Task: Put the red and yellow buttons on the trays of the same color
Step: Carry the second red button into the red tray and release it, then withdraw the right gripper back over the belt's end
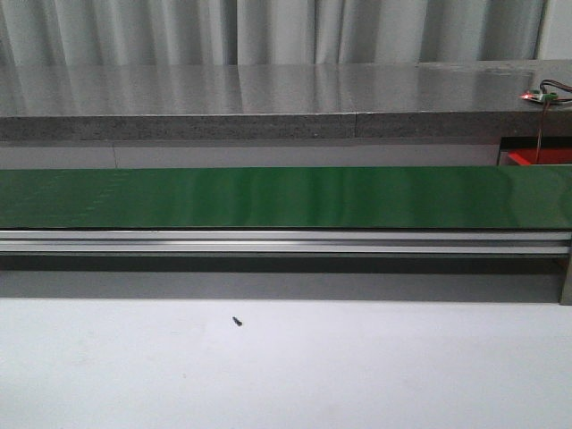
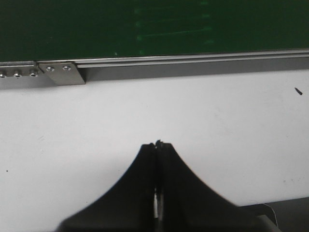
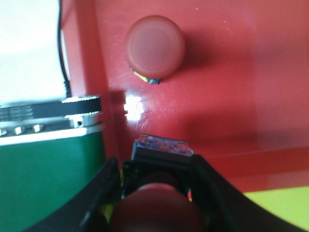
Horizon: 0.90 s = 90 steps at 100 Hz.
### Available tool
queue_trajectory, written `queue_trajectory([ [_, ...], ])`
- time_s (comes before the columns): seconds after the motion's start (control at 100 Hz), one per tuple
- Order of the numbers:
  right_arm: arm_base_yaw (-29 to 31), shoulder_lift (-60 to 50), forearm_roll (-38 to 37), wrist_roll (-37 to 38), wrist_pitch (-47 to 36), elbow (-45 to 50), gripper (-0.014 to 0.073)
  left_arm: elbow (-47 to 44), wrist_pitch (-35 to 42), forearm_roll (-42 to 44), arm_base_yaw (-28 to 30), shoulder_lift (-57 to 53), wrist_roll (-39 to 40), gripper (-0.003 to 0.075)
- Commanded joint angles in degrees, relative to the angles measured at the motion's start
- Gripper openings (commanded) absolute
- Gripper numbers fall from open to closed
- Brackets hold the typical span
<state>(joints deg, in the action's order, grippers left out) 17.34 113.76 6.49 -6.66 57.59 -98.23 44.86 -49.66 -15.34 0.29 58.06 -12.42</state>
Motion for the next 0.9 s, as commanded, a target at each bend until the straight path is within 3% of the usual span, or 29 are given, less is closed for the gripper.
queue_trajectory([
  [0.0, 0.29, -1.95, 0.82, -0.83, -2.96, -1.40, 0.0174, 1.50, 2.58, -1.23, -0.51, -0.96, -0.10, -0.0020],
  [0.57, 0.29, 2.91, 0.88, -0.90, -4.77, -1.47, 0.0181, 1.50, 2.58, -1.23, -0.51, -0.96, -0.10, -0.0020],
  [0.67, 0.29, 2.91, 0.88, -0.90, -4.77, -1.47, 0.0255, 1.50, 2.58, -1.23, -0.51, -0.96, -0.10, -0.0020],
  [0.79, 0.29, 2.91, 0.88, -0.84, -4.65, -1.47, 0.0406, 1.50, 2.58, -1.23, -0.51, -0.96, -0.10, -0.0020],
  [0.89, 0.29, 2.91, 0.85, -0.84, -4.54, -1.47, 0.0441, 1.50, 2.58, -1.23, -0.51, -0.96, -0.10, -0.0020],
])
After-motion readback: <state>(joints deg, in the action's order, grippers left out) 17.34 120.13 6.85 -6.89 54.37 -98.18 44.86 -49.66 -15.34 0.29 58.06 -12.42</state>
